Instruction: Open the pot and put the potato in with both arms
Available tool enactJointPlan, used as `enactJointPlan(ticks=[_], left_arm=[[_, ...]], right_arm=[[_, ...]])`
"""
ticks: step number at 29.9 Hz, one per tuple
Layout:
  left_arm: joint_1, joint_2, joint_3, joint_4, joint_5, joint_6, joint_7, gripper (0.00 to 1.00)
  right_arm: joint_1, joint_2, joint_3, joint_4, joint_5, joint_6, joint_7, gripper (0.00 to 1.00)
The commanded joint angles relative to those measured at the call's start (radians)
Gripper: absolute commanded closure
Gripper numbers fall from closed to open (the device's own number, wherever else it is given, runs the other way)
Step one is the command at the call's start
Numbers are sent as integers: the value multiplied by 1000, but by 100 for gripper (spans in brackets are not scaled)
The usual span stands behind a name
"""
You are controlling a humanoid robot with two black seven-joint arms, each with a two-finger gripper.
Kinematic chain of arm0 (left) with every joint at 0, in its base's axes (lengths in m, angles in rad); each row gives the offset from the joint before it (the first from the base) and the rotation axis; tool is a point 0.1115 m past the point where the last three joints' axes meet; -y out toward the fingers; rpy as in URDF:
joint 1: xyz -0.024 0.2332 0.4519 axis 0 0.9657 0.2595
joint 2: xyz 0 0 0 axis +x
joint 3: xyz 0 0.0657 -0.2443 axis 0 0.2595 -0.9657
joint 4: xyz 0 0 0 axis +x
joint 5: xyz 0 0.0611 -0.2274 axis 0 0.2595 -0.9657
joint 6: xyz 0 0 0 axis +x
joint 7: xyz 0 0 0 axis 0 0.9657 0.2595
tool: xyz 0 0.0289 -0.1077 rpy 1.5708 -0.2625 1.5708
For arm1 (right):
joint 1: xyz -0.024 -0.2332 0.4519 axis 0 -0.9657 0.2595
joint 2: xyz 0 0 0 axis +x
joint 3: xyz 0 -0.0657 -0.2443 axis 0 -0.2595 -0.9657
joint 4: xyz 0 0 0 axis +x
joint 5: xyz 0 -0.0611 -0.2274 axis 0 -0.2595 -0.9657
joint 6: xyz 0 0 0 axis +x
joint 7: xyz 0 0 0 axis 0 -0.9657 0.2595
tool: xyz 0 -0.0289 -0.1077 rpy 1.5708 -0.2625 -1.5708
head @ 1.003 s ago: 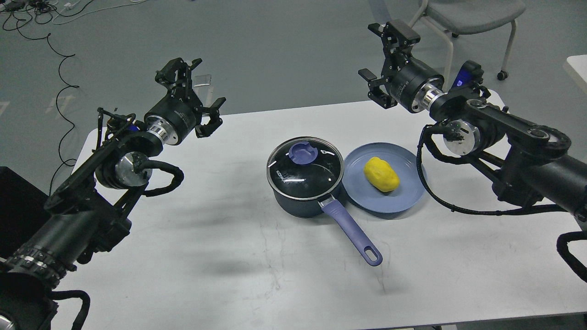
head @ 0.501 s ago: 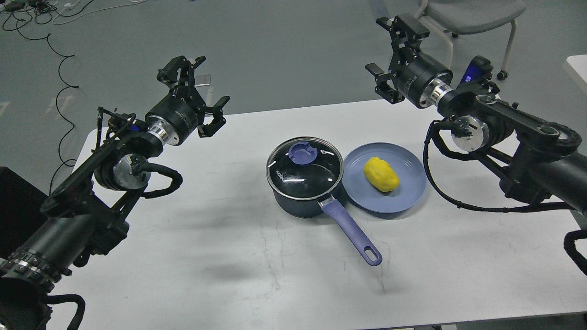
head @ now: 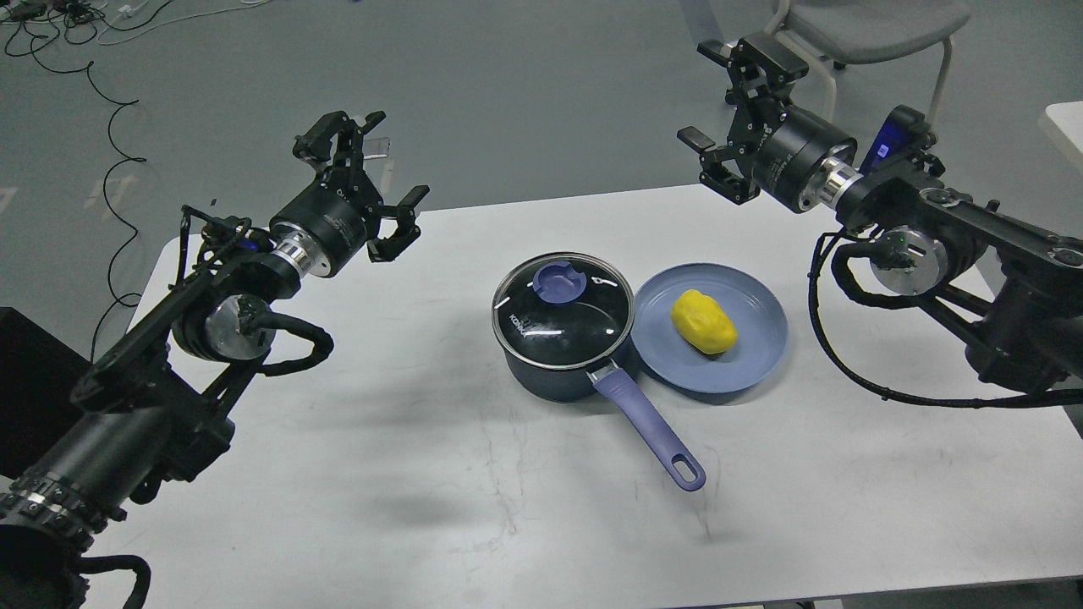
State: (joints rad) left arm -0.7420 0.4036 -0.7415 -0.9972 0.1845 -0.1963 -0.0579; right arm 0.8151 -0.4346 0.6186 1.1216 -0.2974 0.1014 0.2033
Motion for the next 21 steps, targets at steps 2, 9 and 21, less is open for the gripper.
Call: enactJointPlan(ticks=[2,9,21], left_arm=[[4,9,1,-3,1,5,0,2],[7,11,1,-3,1,14,-2,2],[-8,46,36,-99,633,302,-135,2]], right_arm=[[-20,-6,-3,29,-2,0,1,0],[-19,-13,-3,33,-3,0,1,0],[-88,-101,148,29,17,3,-4,0]])
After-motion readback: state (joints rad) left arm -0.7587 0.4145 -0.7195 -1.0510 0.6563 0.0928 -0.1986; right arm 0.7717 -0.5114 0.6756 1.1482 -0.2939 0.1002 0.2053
